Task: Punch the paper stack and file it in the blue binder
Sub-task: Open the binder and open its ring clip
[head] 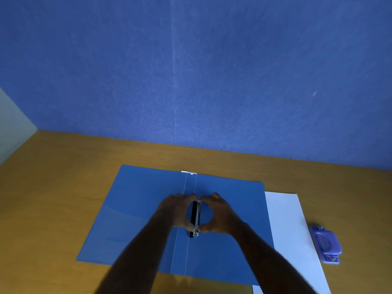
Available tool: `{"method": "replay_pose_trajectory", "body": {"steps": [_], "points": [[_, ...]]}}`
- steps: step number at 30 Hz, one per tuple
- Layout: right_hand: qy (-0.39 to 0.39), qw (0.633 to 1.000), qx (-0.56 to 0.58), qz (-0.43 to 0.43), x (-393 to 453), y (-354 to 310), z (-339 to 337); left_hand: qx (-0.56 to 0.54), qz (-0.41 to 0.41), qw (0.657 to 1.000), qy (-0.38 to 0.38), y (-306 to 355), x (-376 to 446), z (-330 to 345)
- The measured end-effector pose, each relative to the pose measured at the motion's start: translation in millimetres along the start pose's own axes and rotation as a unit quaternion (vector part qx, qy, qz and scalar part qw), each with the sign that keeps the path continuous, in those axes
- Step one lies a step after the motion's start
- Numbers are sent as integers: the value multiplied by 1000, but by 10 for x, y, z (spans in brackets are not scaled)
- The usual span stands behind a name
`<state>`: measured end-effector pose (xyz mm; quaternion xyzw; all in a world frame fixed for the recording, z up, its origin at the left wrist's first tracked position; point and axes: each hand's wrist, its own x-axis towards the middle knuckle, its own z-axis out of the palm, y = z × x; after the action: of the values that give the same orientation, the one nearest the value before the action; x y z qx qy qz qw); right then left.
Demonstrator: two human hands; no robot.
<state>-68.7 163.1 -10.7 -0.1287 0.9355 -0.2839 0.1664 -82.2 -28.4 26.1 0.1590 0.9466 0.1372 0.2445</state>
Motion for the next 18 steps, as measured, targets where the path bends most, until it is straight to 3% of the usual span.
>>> {"method": "replay_pose_trajectory", "body": {"steps": [18], "points": [[3,999,49,0,-43,125,-5,-38,-9,999,-6,-62,-37,-14]]}}
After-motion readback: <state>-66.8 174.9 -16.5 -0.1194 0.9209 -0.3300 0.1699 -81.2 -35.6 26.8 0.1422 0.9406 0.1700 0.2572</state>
